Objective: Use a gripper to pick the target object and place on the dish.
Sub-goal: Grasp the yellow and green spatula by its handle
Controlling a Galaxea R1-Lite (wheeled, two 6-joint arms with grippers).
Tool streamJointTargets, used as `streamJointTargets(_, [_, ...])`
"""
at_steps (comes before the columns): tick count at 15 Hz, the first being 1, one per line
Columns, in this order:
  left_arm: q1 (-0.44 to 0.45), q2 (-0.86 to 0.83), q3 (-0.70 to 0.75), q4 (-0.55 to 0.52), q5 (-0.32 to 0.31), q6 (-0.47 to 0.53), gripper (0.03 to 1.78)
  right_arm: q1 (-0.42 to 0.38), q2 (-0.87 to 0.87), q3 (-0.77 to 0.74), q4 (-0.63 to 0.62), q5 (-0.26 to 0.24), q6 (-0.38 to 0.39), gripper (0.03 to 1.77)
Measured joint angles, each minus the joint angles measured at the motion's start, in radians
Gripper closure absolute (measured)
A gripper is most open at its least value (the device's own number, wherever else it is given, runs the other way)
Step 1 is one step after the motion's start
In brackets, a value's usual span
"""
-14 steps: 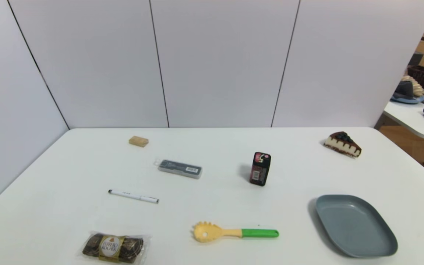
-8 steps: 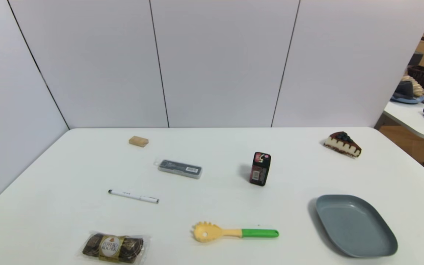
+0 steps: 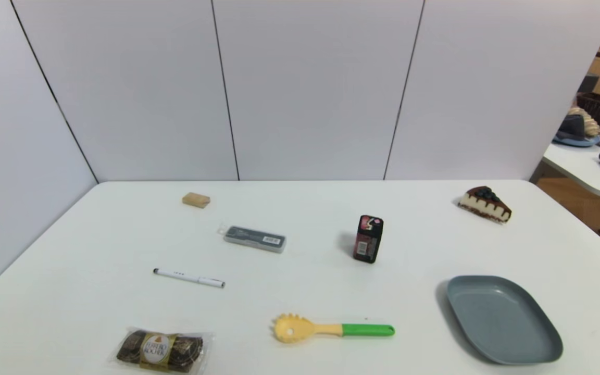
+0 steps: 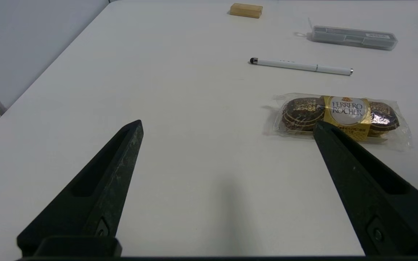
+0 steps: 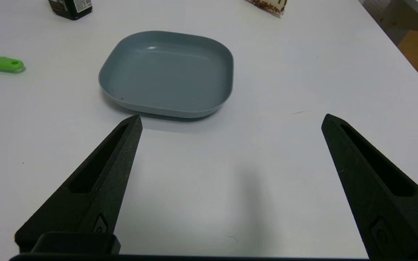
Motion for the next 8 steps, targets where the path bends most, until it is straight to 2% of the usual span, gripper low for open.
streamJointTargets(8, [0.000,0.000,0.000,0.000,0.000,0.000,0.12,0.000,-0.072,0.003,-0.004,0.001,0.002,0.09])
